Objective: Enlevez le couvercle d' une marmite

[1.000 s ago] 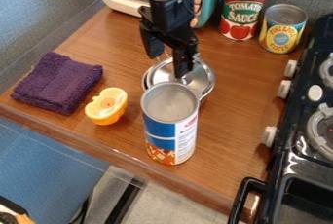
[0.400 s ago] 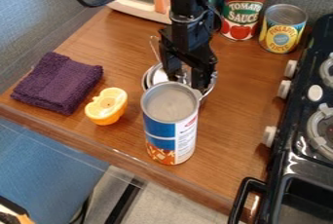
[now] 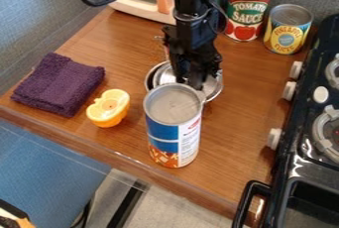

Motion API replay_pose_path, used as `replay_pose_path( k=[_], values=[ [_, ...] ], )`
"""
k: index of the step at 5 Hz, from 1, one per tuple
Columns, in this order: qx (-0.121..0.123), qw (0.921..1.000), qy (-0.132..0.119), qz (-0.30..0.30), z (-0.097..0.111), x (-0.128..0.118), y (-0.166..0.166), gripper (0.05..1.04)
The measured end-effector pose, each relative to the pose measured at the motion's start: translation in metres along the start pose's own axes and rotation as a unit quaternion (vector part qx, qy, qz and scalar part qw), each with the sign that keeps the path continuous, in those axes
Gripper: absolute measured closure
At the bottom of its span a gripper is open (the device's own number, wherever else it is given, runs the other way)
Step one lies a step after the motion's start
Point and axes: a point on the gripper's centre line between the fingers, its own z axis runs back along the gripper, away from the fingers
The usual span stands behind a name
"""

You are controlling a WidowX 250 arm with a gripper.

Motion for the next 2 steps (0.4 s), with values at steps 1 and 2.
replay_pose_path(
  k=[1, 2],
  values=[
    [-0.005, 1.0000, 0.004, 0.000, -0.0001, -0.0021, 0.0013, 0.796],
    [-0.021, 0.9997, 0.003, 0.011, 0.0054, -0.0037, 0.0058, 0.797]
  ],
)
